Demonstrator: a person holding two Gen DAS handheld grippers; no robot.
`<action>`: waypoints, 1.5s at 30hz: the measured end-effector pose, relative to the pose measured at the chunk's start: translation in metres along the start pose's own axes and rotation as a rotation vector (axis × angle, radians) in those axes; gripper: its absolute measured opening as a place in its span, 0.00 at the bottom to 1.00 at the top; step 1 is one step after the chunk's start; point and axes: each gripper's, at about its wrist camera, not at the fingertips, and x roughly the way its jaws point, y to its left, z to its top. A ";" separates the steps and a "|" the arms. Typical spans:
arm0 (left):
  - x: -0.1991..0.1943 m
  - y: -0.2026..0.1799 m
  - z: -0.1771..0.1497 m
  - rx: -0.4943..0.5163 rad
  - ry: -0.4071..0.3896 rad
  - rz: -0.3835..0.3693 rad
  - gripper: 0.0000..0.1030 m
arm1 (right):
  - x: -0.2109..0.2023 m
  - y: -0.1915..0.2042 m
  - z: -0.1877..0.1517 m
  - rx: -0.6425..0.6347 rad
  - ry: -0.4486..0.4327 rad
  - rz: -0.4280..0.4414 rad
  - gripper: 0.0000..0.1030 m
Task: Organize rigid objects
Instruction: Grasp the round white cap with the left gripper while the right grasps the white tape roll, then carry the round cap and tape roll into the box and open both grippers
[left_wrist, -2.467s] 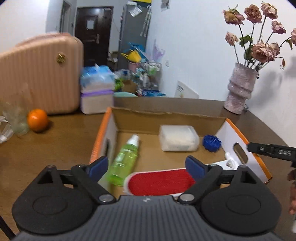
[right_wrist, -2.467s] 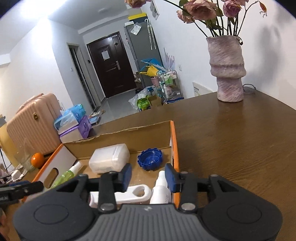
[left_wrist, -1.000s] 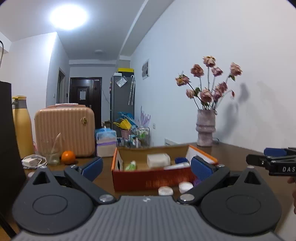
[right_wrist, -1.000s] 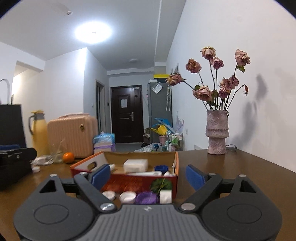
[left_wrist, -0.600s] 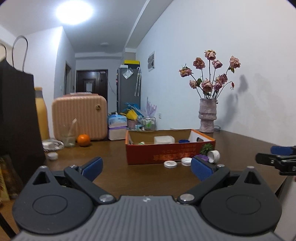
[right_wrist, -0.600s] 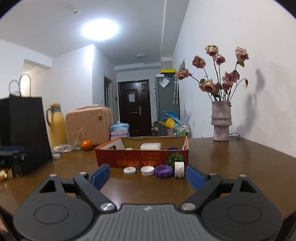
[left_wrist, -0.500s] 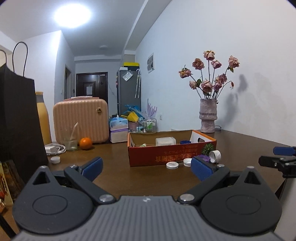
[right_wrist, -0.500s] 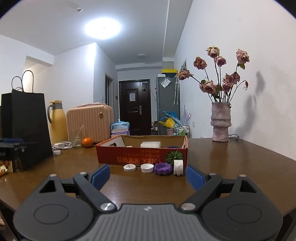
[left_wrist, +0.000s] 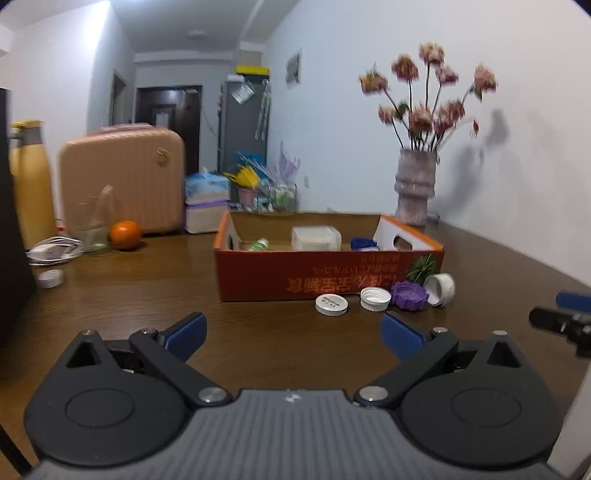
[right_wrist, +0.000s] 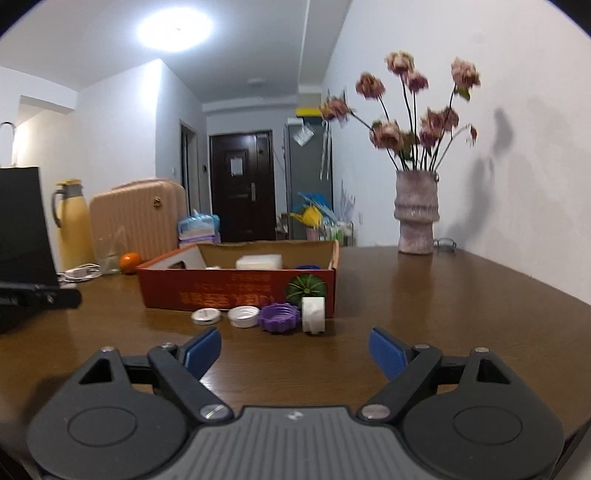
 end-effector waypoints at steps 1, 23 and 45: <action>0.015 -0.002 0.003 0.013 0.025 0.001 0.93 | 0.011 -0.002 0.004 0.001 0.011 -0.001 0.82; 0.182 -0.033 0.027 0.094 0.266 -0.077 0.39 | 0.185 -0.019 0.035 -0.001 0.240 0.036 0.23; -0.049 -0.029 0.041 -0.021 -0.193 0.067 0.39 | 0.012 0.025 0.062 -0.103 -0.075 0.075 0.23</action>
